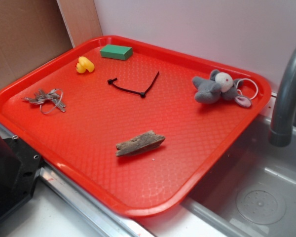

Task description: Grab the yellow duck.

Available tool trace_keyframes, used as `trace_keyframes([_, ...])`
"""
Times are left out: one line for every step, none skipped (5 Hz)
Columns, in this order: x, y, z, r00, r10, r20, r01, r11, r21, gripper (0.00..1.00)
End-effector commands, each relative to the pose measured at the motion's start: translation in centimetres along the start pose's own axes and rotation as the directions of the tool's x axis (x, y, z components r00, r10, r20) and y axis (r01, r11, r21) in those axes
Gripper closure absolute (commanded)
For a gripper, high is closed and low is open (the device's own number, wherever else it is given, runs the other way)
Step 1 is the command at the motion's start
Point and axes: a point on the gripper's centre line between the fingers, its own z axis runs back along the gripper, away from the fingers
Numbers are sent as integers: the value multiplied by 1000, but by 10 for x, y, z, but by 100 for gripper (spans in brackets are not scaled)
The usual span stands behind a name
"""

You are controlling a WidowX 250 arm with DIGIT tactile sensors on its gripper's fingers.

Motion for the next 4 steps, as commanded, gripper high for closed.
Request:
trace_keyframes([0,0,0,1000,0,0,0,1000,0,0])
trace_keyframes([42,10,3,996,84,5,-84,996,-3,0])
trace_keyframes([72,33,4,987,158,-3,-158,987,-12,0])
trace_keyframes([86,52,6,983,184,18,-185,981,63,0])
